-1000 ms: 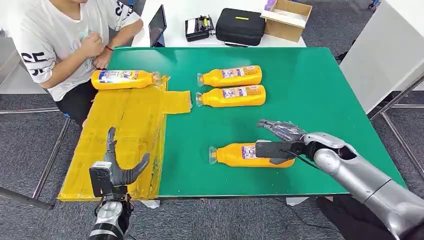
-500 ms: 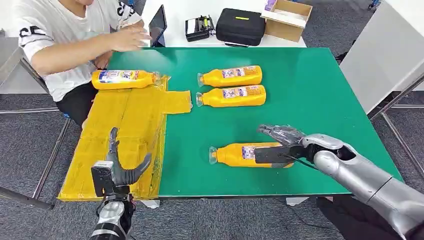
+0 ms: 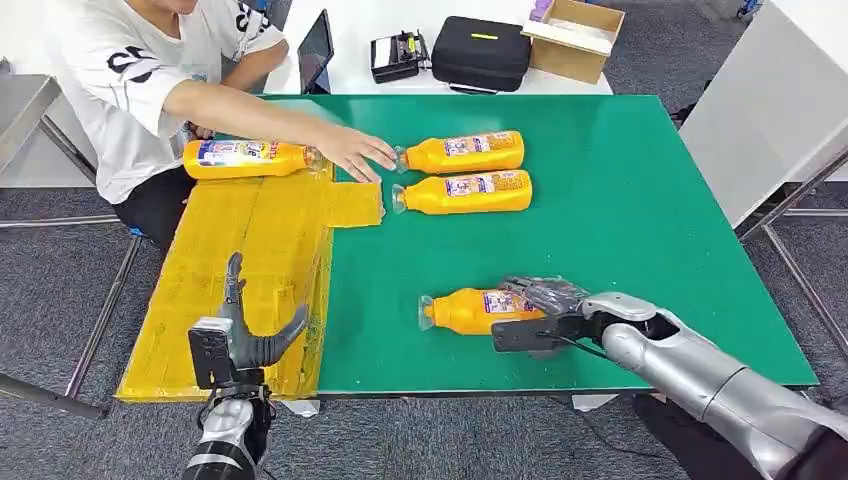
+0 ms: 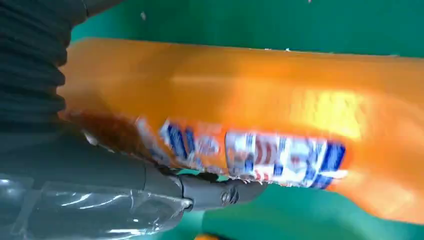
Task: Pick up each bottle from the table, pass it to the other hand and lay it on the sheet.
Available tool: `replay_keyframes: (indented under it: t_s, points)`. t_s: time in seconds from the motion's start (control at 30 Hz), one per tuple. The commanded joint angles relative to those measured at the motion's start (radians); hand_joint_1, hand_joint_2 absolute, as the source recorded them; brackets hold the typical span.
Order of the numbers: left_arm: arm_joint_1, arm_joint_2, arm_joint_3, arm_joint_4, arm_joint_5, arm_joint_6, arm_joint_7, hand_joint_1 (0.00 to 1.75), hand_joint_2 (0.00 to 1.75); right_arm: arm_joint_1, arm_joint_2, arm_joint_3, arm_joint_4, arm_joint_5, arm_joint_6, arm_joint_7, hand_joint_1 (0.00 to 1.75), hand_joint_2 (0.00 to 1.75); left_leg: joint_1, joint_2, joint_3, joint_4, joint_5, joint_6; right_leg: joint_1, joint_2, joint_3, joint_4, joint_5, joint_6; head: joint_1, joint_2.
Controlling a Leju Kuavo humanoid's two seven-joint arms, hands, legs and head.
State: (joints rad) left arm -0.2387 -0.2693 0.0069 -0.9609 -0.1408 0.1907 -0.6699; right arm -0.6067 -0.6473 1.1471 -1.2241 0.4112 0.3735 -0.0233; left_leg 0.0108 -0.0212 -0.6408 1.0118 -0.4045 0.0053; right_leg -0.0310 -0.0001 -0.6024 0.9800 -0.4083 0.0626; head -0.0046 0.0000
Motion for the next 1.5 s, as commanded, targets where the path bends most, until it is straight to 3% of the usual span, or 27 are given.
replay_keyframes:
  t_s: [0.03,0.4,0.43,0.47,0.5,0.67,0.9,0.93,1.0,1.03,1.07,1.1,1.17,1.2,1.3,1.33,1.5]
  points:
    - [-0.043,0.006,-0.004,0.077,0.001,-0.002,0.004,0.00,1.75,-0.026,0.054,0.047,0.094,0.001,-0.001,-0.004,0.00,1.75,0.000,0.003,0.005,-0.001,-0.002,0.000,0.001,0.001,0.005,-0.001,-0.001,-0.003,-0.001,0.000]
    - [-0.045,0.005,-0.005,0.083,0.009,-0.007,0.009,0.00,1.75,-0.021,0.036,0.057,0.089,0.043,0.013,0.008,0.00,1.75,0.001,0.002,0.007,0.000,-0.002,0.000,0.002,0.000,0.007,-0.002,-0.002,-0.004,0.000,0.000]
    - [-0.045,0.005,-0.004,0.084,0.010,-0.007,0.009,0.00,1.75,-0.025,0.034,0.056,0.088,0.043,0.013,0.005,0.42,1.75,0.000,0.001,0.004,-0.001,-0.001,0.000,0.001,0.000,0.004,-0.001,-0.001,-0.003,0.000,0.000]
    - [-0.045,0.005,-0.003,0.084,0.010,-0.007,0.009,0.00,1.75,-0.025,0.031,0.052,0.081,0.044,0.006,0.000,1.69,1.75,0.001,0.002,0.007,-0.001,-0.002,0.000,0.001,0.000,0.007,-0.002,-0.002,-0.004,0.000,0.000]
    - [-0.043,0.005,-0.002,0.080,0.010,-0.007,0.008,0.00,1.75,-0.022,0.036,0.041,0.080,0.045,-0.005,-0.006,1.75,1.75,0.000,0.001,0.004,-0.001,-0.001,0.000,0.001,0.000,0.004,-0.001,-0.001,-0.002,0.000,0.000]
    - [-0.028,0.007,0.005,0.057,0.008,-0.009,0.009,0.00,1.75,0.015,0.070,-0.017,0.076,0.086,-0.072,-0.020,1.75,1.75,0.001,0.002,0.005,-0.001,-0.001,0.000,0.001,0.001,0.005,-0.002,-0.001,-0.003,0.000,0.000]
    - [-0.009,0.004,0.015,0.026,0.002,-0.015,0.011,0.00,1.75,0.150,0.156,-0.199,0.053,0.152,-0.222,-0.050,1.75,1.75,0.001,0.003,0.007,-0.001,-0.002,0.000,0.002,0.002,0.006,-0.002,-0.001,-0.004,0.000,0.000]
    - [-0.002,0.003,0.017,0.015,0.000,-0.015,0.012,0.00,1.75,0.197,0.195,-0.267,0.046,0.169,-0.277,-0.060,1.75,1.75,0.001,0.003,0.004,-0.001,-0.002,0.000,0.002,0.001,0.004,-0.001,-0.001,-0.003,0.000,0.000]
    - [0.023,-0.001,0.026,-0.026,-0.004,-0.015,0.018,0.00,1.75,0.327,0.352,-0.468,-0.002,0.245,-0.458,-0.115,1.75,1.75,0.002,0.004,0.006,-0.001,-0.002,-0.001,0.003,0.003,0.006,-0.003,0.000,-0.004,-0.001,0.000]
    - [0.038,-0.003,0.028,-0.052,-0.008,-0.017,0.024,0.00,1.75,0.361,0.416,-0.511,-0.040,0.300,-0.478,-0.099,1.75,1.75,0.002,0.005,0.008,-0.002,-0.003,-0.001,0.003,0.003,0.008,-0.003,-0.001,-0.004,0.000,0.000]
    - [0.041,-0.003,0.028,-0.057,-0.009,-0.018,0.026,0.00,1.75,0.364,0.425,-0.512,-0.051,0.311,-0.471,-0.090,1.75,1.75,0.003,0.007,0.008,-0.002,-0.003,-0.001,0.004,0.005,0.007,-0.003,-0.001,-0.005,0.000,0.000]
    - [0.047,-0.005,0.029,-0.067,-0.010,-0.020,0.030,0.00,1.75,0.391,0.477,-0.571,-0.080,0.304,-0.541,-0.118,1.75,1.75,0.002,0.006,0.005,-0.001,-0.002,-0.001,0.004,0.005,0.004,-0.002,0.000,-0.004,0.000,0.000]
    - [0.080,-0.012,0.027,-0.119,-0.003,-0.027,0.042,0.00,1.75,0.454,0.650,-0.726,-0.201,0.284,-0.797,-0.247,1.75,1.75,0.004,0.012,0.006,-0.001,-0.004,-0.002,0.005,0.010,0.003,-0.001,-0.001,-0.005,0.000,0.000]
    - [0.093,-0.014,0.018,-0.140,0.007,-0.036,0.049,0.00,1.75,0.462,0.688,-0.758,-0.248,0.286,-0.859,-0.268,1.75,1.75,0.004,0.011,0.008,-0.001,-0.006,-0.003,0.006,0.009,0.005,0.000,-0.002,-0.007,-0.002,0.000]
    - [0.113,-0.018,-0.028,-0.188,0.050,-0.079,0.088,0.00,1.75,0.499,0.756,-0.851,-0.377,0.207,-0.993,-0.334,1.75,1.75,0.004,0.010,0.004,0.001,-0.006,-0.003,0.006,0.008,0.000,0.004,-0.004,-0.007,0.000,0.000]
    - [0.114,-0.016,-0.047,-0.203,0.073,-0.099,0.102,0.00,1.75,0.515,0.763,-0.881,-0.393,0.193,-1.010,-0.353,1.75,1.75,0.003,0.004,0.000,0.001,-0.003,-0.002,0.005,0.002,-0.001,0.004,-0.004,-0.005,0.000,0.000]
    - [0.116,0.004,-0.104,-0.249,0.204,-0.219,0.169,0.00,1.75,0.548,0.772,-0.928,-0.353,0.121,-1.005,-0.484,1.75,1.75,0.004,0.000,0.002,0.000,-0.002,-0.001,0.004,-0.002,0.000,0.002,-0.004,-0.004,0.000,0.000]
